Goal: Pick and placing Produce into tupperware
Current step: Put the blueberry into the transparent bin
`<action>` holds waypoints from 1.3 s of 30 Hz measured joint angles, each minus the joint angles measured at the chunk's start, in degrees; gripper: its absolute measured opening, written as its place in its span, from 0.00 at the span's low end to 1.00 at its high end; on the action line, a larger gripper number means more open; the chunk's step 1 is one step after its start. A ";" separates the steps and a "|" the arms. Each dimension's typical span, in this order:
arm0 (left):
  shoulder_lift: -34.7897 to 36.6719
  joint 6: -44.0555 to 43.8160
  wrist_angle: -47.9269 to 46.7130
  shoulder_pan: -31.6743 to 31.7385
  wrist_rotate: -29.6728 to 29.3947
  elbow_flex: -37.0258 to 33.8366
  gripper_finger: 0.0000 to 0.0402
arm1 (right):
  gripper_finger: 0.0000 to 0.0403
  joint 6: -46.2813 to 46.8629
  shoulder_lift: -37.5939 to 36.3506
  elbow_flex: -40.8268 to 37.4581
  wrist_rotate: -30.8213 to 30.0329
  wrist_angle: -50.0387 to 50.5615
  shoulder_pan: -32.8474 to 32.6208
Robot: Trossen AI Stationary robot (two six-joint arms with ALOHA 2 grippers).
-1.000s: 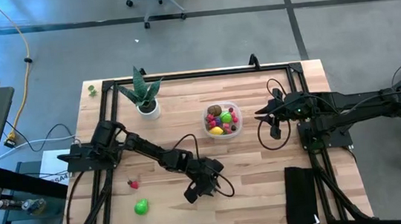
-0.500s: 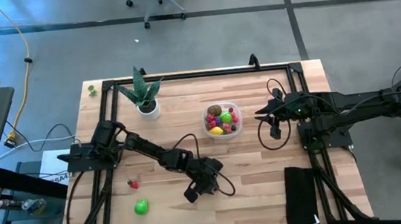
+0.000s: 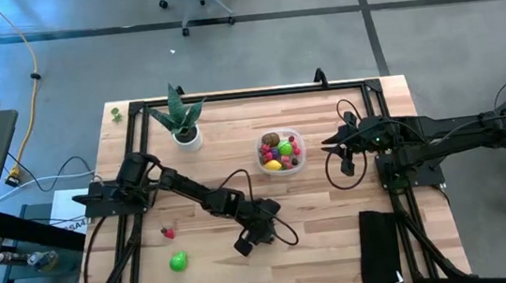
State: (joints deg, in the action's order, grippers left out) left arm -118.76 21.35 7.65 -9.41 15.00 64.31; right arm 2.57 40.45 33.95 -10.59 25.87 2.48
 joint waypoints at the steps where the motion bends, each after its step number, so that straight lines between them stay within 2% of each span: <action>1: -0.33 -0.57 0.22 0.02 0.25 0.17 0.33 | 0.18 0.00 0.00 0.00 0.00 0.00 0.00; 19: -1.79 -2.39 -1.64 0.02 1.12 1.73 0.32 | 0.18 0.00 0.00 0.00 0.01 0.01 0.00; 30: -1.81 -2.16 -2.94 0.07 3.44 1.69 0.18 | 0.18 0.00 -0.01 0.00 0.00 0.00 0.00; 39: -1.83 -0.75 -3.14 0.07 3.54 1.64 0.16 | 0.18 0.00 -0.01 0.00 0.02 0.00 0.00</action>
State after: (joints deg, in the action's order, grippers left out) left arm -120.60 20.60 4.51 -9.34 18.54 65.95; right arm 2.57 40.44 33.95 -10.57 25.87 2.48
